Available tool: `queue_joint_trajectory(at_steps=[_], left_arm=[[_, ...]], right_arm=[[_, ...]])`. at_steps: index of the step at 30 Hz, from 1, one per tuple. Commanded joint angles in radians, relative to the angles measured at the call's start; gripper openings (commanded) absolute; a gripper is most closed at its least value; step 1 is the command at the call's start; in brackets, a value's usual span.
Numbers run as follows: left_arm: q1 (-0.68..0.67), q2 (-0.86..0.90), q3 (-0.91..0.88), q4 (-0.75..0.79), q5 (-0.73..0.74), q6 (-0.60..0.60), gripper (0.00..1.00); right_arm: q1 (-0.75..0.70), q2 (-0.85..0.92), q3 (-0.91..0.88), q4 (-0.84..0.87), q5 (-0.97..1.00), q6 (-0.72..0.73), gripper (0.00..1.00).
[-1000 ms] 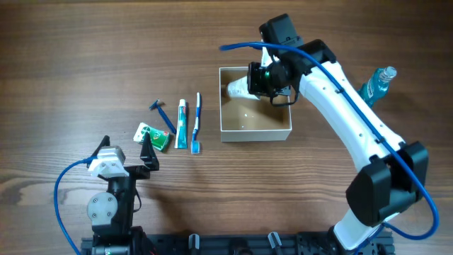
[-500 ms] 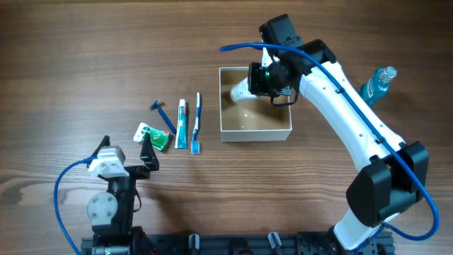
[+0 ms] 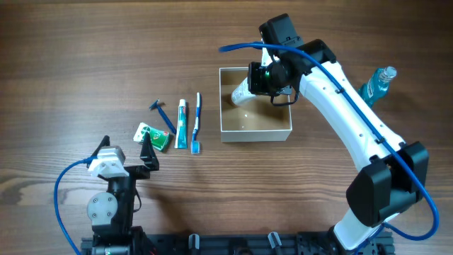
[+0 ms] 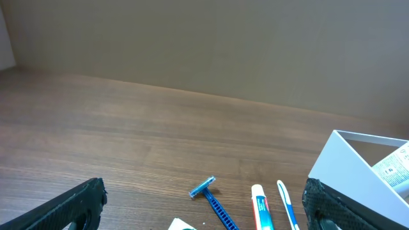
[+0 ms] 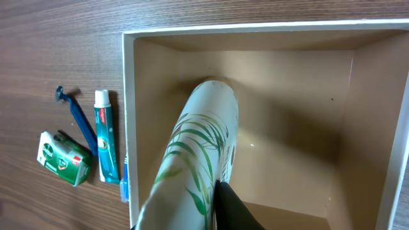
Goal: Pack container
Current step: 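Lower the Pantene tube into the box's left side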
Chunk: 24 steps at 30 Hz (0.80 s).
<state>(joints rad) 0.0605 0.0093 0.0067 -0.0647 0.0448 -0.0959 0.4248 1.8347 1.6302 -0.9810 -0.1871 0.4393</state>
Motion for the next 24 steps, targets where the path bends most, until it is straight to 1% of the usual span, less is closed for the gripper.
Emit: queue_joint_trajectory(at_steps=[1, 13, 18, 24], left_arm=[[-0.005, -0.003, -0.001, -0.011, -0.012, -0.017, 1.00], [-0.005, -0.003, -0.001, -0.011, -0.012, -0.017, 1.00], [-0.005, -0.003, -0.001, -0.011, -0.012, -0.017, 1.00], [-0.005, -0.003, -0.001, -0.011, -0.012, -0.017, 1.00]], right_arm=[[0.005, -0.007, 0.013, 0.020, -0.054, -0.021, 0.18], [0.004, -0.007, 0.013, 0.051, -0.080, -0.018, 0.17], [0.004, -0.007, 0.013, 0.065, -0.082, -0.020, 0.19], [0.004, -0.007, 0.013, 0.080, -0.128, -0.018, 0.20]])
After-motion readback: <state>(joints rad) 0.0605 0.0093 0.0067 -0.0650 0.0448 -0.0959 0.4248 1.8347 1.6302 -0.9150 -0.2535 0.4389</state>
